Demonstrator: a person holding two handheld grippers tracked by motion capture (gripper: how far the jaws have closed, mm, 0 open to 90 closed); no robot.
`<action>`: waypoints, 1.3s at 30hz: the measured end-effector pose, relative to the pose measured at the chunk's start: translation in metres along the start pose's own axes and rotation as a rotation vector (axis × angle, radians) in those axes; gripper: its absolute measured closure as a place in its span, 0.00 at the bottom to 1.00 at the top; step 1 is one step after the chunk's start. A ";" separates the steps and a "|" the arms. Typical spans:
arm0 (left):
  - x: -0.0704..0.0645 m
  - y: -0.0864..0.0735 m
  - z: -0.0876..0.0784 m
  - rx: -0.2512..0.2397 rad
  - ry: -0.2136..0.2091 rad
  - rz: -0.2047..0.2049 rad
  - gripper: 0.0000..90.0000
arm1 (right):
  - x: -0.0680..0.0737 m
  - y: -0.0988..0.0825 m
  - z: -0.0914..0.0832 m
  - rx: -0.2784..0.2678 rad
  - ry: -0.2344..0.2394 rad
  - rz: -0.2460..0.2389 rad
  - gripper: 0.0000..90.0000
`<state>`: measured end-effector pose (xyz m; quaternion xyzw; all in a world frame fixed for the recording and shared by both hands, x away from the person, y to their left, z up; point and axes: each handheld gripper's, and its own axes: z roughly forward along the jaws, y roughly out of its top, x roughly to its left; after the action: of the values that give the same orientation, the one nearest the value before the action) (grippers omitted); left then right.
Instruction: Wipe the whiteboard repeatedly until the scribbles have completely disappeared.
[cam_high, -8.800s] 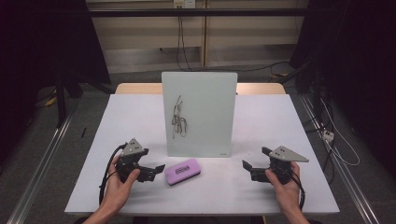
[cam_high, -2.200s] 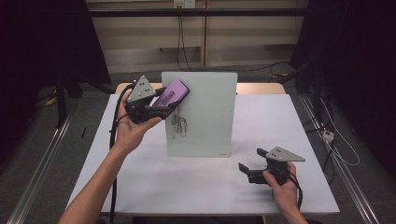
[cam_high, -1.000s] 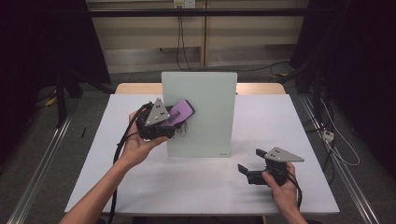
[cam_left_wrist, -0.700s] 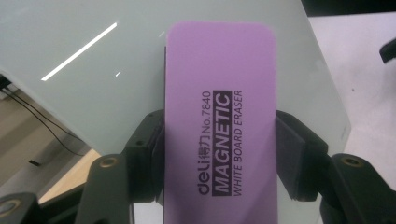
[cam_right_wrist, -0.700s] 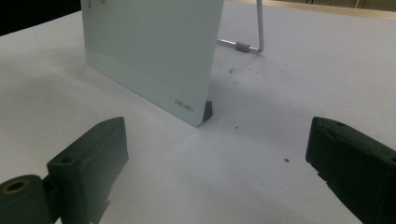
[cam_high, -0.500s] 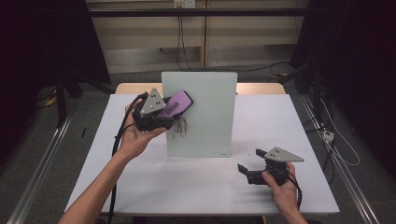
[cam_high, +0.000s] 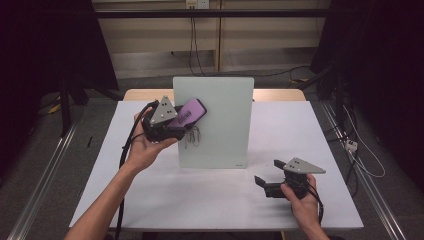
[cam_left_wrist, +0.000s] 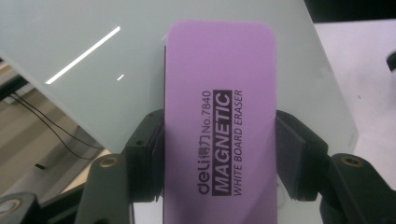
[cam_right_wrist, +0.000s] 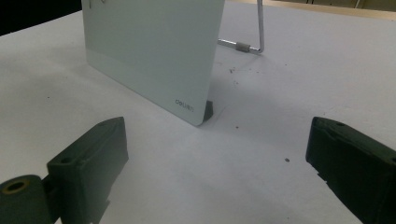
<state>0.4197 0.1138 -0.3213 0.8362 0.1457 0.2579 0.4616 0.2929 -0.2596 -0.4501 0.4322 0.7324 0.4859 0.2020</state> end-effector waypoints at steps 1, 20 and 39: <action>-0.002 -0.003 0.001 0.007 -0.006 0.002 0.46 | 0.000 0.000 0.000 0.000 0.000 0.000 0.06; -0.021 -0.025 0.008 0.090 -0.069 0.020 0.46 | 0.000 0.000 0.000 0.000 -0.003 0.003 0.06; 0.007 -0.004 -0.008 0.020 0.004 -0.042 0.46 | 0.000 0.000 0.000 -0.002 -0.001 -0.006 0.06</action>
<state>0.4208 0.1248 -0.3194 0.8369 0.1668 0.2486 0.4582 0.2928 -0.2592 -0.4499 0.4299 0.7330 0.4858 0.2044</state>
